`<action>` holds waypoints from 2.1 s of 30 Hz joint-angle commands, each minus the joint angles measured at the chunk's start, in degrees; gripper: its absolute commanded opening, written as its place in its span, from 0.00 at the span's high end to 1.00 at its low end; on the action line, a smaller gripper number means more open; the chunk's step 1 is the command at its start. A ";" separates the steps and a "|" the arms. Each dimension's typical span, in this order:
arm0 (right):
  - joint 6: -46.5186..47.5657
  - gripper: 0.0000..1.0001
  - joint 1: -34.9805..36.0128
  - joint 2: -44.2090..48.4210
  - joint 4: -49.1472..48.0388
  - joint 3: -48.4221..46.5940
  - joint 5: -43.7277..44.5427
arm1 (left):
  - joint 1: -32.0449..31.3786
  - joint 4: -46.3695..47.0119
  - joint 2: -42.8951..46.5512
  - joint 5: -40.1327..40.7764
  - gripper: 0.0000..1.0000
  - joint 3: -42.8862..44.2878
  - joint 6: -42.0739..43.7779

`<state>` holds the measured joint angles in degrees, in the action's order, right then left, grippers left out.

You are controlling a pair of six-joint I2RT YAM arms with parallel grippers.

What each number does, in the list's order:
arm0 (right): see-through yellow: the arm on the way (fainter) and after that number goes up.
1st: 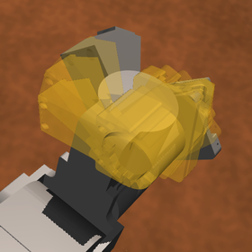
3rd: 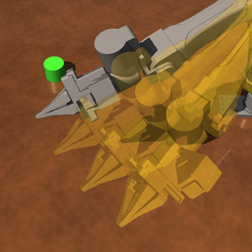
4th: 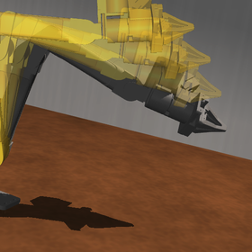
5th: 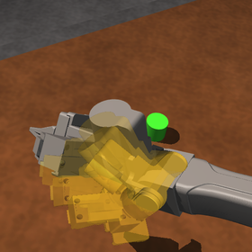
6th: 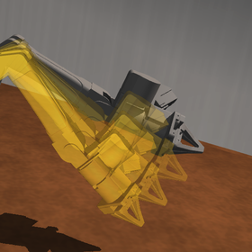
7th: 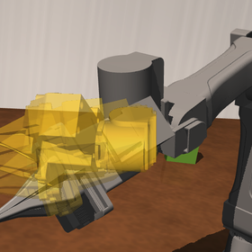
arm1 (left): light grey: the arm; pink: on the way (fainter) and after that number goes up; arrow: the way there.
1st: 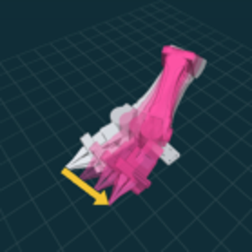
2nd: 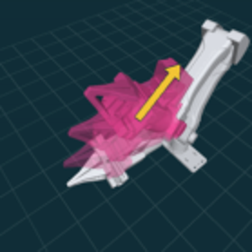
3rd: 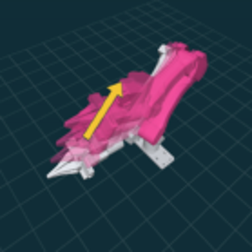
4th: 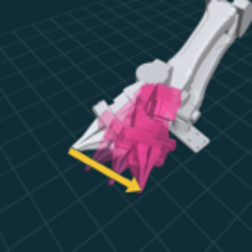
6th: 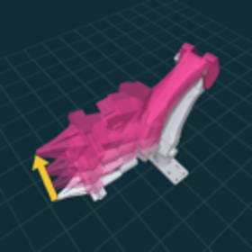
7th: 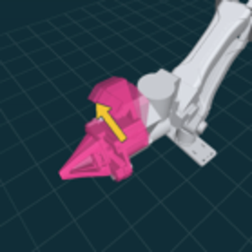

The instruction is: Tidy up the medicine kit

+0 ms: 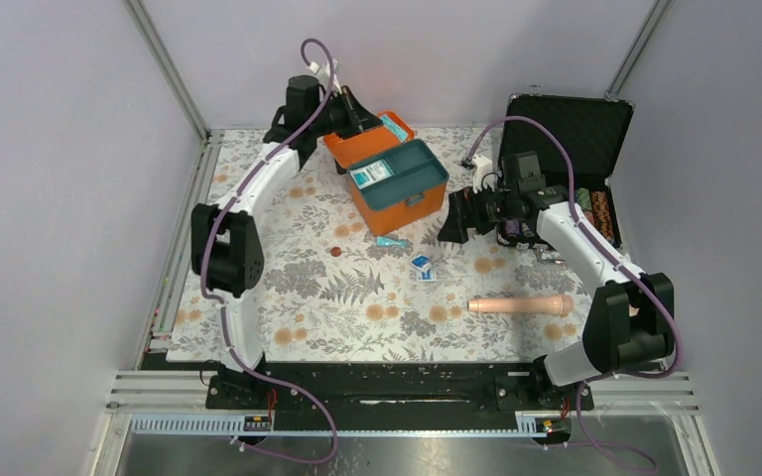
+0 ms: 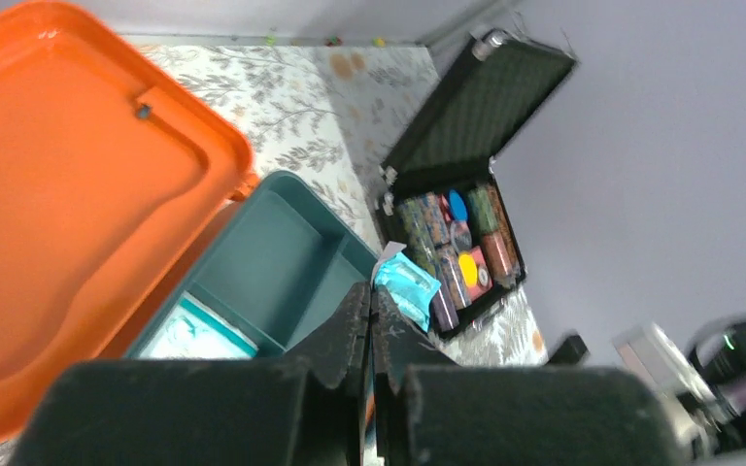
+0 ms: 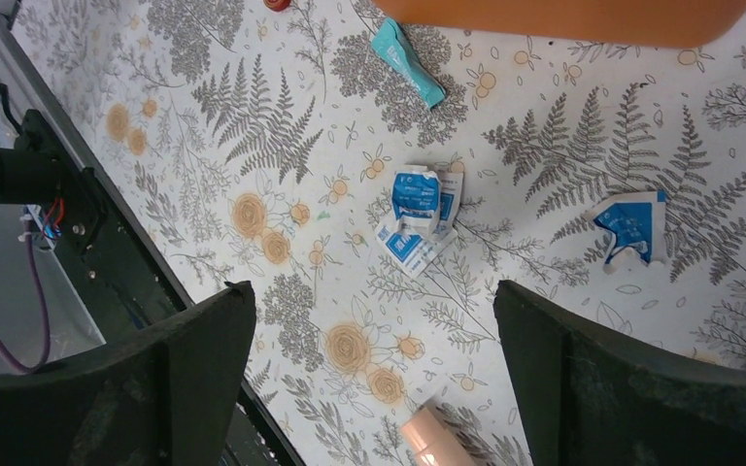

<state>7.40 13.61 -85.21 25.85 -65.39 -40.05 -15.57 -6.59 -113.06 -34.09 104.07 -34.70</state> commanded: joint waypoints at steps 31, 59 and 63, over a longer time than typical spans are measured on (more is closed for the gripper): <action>27.89 0.01 1.93 1.96 7.81 -1.75 -1.80 | -4.14 5.50 16.55 12.02 0.42 -19.49 15.12; 61.99 0.50 20.95 -33.90 6.36 -24.74 19.02 | 8.37 -16.43 40.85 9.20 0.39 -33.52 23.86; 62.06 0.51 21.49 -35.54 6.26 -25.67 19.44 | 8.37 -15.59 40.32 8.65 0.39 -33.85 22.94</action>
<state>67.85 34.22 -119.39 32.82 -88.38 -22.83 -7.27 -24.29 -72.95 -25.28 70.48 -11.79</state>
